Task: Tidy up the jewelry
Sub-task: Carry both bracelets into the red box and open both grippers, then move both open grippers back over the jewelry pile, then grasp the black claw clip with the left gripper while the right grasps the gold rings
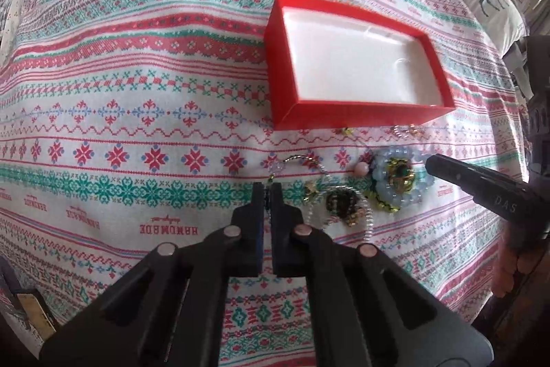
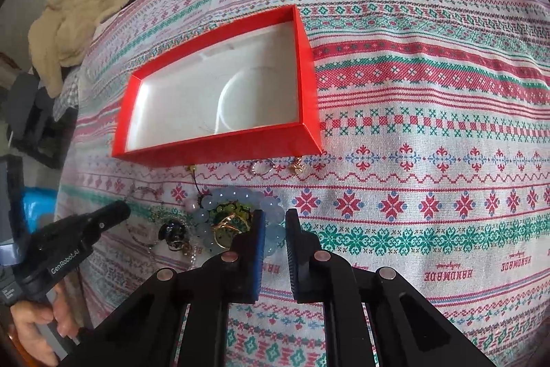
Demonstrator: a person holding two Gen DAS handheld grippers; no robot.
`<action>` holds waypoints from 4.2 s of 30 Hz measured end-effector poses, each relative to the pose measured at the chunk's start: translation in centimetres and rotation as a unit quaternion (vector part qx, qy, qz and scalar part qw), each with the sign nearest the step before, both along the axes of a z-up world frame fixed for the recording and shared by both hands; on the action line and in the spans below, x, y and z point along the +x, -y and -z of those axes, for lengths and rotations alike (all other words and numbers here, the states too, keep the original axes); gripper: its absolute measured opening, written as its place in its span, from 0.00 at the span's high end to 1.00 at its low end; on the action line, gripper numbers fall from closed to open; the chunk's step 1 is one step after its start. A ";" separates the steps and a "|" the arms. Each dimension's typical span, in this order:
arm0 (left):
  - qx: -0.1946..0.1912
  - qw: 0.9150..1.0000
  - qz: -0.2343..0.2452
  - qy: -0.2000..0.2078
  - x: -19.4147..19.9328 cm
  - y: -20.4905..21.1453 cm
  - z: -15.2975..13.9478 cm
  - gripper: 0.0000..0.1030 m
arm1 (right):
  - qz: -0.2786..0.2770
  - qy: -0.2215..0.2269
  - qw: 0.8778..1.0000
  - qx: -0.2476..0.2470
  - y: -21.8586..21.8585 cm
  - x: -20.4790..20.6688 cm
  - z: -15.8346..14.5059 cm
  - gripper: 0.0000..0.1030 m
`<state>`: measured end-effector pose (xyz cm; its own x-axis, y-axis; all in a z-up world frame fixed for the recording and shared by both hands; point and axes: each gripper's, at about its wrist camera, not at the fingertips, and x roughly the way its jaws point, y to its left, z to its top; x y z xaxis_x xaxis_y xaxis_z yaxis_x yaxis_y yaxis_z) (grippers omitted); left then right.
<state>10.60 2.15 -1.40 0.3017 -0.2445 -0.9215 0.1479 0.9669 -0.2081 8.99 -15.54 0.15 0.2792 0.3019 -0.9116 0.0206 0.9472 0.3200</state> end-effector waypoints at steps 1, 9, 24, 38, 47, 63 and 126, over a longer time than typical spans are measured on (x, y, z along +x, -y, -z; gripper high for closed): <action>-0.004 1.000 0.002 0.008 -0.3 0.1 -0.6 0.96 | -0.001 0.005 1.000 0.002 -0.1 -0.2 -0.4 0.89; -0.026 0.998 0.018 0.048 -2.0 -0.3 -3.6 0.96 | -0.010 0.050 0.999 0.013 -0.4 -1.3 -3.7 0.89; -0.103 0.989 0.013 0.108 -0.8 1.9 -8.4 0.96 | 0.002 0.109 0.993 0.053 0.9 -2.3 -8.9 0.89; -0.148 0.982 -0.045 0.110 3.8 3.4 -5.0 0.96 | 0.020 0.151 0.987 0.058 1.5 -1.5 -11.4 0.89; -0.110 0.987 -0.055 0.105 4.3 2.7 -3.5 0.96 | 0.012 0.166 0.985 0.034 0.3 0.3 -11.8 0.89; -0.146 0.984 -0.051 0.090 4.9 2.4 -3.4 0.96 | 0.004 0.139 0.990 0.029 0.1 4.6 -7.1 0.88; -0.112 0.992 -0.037 -0.042 -2.0 1.7 0.9 0.83 | -0.001 0.007 0.998 -0.058 1.8 -4.0 -2.9 0.32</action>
